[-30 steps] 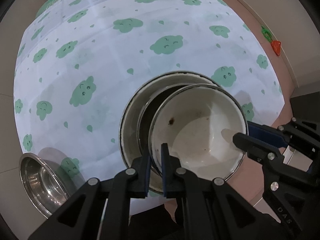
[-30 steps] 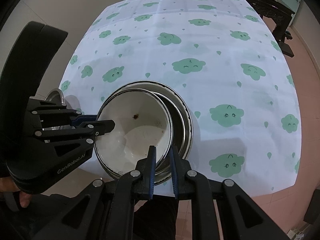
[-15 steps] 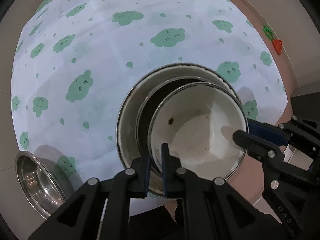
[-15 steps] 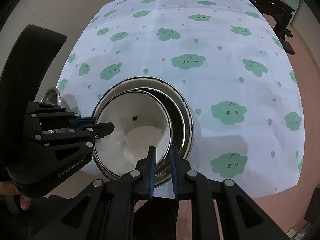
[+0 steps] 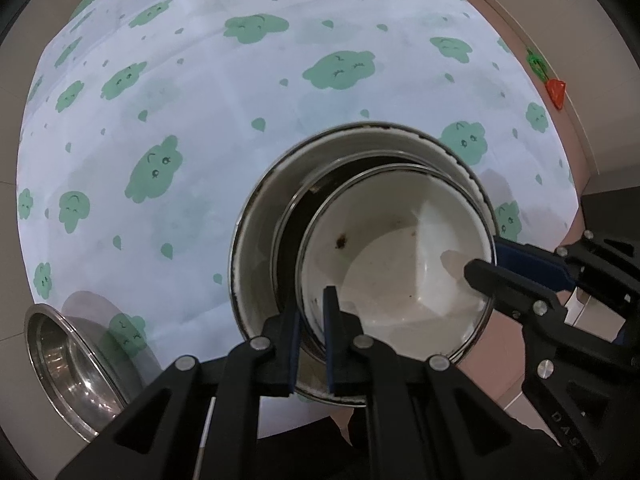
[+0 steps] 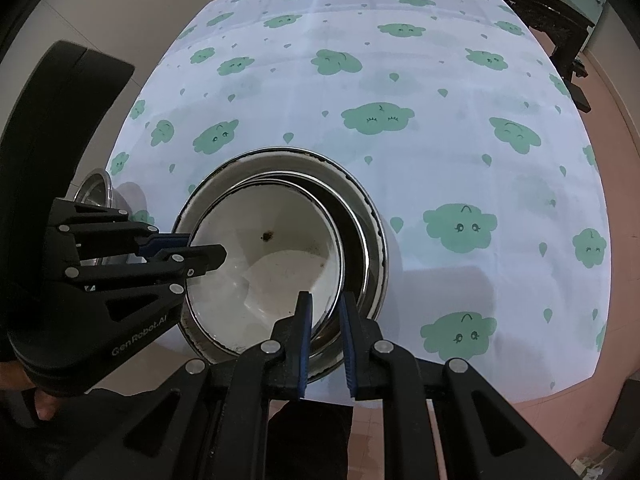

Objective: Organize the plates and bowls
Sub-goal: 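Lower the white enamel bowl into the steel bowl stack with both grippers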

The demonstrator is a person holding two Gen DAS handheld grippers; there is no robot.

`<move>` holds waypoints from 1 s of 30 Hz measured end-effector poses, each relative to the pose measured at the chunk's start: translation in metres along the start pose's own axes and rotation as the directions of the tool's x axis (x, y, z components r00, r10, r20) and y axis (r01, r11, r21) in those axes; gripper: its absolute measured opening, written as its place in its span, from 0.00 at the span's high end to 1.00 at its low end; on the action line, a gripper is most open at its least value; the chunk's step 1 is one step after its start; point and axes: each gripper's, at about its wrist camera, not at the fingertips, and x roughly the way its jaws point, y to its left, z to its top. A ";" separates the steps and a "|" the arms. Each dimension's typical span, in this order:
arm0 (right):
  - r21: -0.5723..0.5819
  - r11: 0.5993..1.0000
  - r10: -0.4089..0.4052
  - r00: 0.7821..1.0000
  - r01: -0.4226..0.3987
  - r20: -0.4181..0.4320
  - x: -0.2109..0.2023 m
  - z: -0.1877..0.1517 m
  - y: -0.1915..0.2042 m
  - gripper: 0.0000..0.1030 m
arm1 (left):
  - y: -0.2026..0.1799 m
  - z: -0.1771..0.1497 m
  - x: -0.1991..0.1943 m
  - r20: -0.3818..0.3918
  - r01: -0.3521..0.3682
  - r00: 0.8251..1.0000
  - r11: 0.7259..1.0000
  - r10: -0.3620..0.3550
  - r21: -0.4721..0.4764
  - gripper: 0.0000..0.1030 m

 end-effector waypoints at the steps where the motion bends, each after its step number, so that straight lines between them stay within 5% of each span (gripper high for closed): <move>1: -0.001 1.000 -0.002 1.000 0.002 0.000 0.000 0.000 0.000 0.85 | -0.001 0.000 0.000 0.000 0.000 1.000 1.000 0.000 0.000 0.93; 30: -0.019 1.000 -0.023 1.000 0.024 0.010 0.005 0.000 -0.002 0.85 | -0.001 -0.002 0.010 -0.005 -0.002 1.000 1.000 0.002 -0.007 0.93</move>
